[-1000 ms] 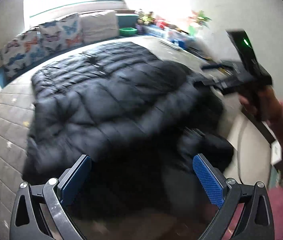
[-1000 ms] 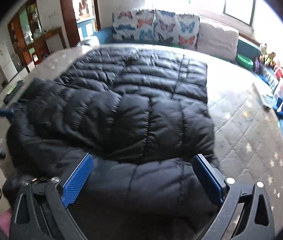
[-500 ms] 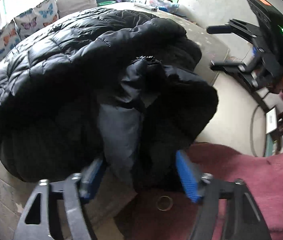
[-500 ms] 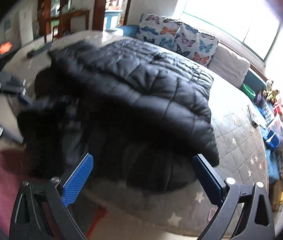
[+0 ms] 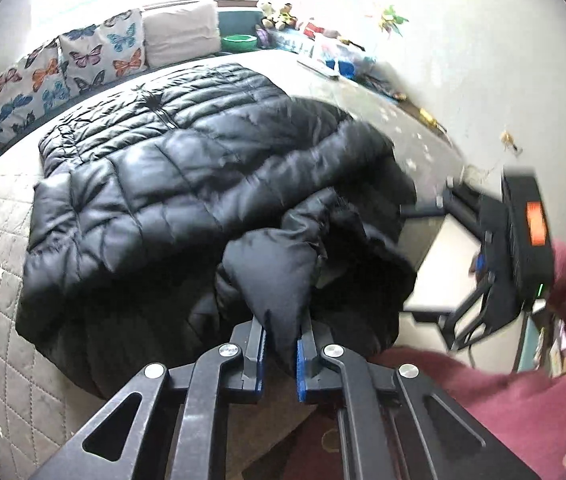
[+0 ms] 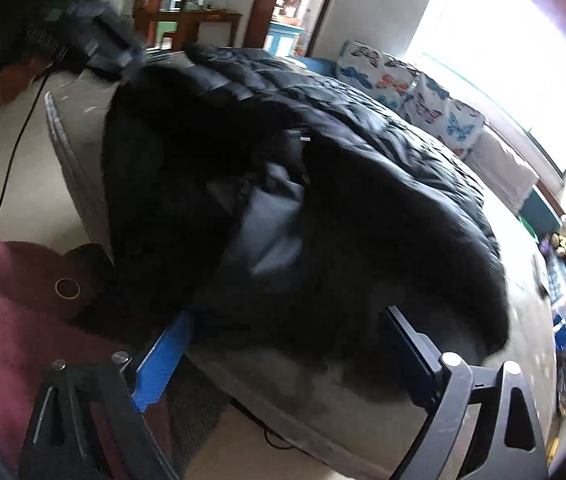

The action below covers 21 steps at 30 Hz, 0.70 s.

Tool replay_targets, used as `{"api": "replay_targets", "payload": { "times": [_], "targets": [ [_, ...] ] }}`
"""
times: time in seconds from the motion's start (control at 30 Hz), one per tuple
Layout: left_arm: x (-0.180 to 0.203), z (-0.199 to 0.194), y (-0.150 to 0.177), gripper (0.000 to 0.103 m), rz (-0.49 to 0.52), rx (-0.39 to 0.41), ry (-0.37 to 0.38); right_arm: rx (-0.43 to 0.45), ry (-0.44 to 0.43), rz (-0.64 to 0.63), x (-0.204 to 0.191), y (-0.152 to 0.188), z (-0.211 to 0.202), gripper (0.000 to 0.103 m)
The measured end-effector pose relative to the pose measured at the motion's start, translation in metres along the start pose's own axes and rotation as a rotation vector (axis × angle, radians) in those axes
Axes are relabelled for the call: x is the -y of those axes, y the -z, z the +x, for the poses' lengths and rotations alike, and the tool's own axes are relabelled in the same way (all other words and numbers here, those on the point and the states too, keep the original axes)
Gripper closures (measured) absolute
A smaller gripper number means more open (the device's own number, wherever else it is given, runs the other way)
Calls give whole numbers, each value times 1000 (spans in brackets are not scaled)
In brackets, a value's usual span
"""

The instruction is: Fold large clothes

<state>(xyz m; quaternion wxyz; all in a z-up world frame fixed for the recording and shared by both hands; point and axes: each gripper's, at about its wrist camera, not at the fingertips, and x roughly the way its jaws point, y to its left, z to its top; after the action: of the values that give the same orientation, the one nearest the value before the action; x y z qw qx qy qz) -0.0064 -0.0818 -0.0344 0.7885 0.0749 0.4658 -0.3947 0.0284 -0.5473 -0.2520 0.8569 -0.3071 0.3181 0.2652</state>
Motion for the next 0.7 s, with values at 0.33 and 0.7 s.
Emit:
{"api": "replay_targets", "payload": {
  "times": [0.33,0.7],
  "targets": [
    [-16,-12,-36,93,-43,-1,67,23,77,-84,-18,-3,5,6],
    [-6,-34,28,24,111,82,-109,58,-61,174,36,-59,-9,78]
  ]
}}
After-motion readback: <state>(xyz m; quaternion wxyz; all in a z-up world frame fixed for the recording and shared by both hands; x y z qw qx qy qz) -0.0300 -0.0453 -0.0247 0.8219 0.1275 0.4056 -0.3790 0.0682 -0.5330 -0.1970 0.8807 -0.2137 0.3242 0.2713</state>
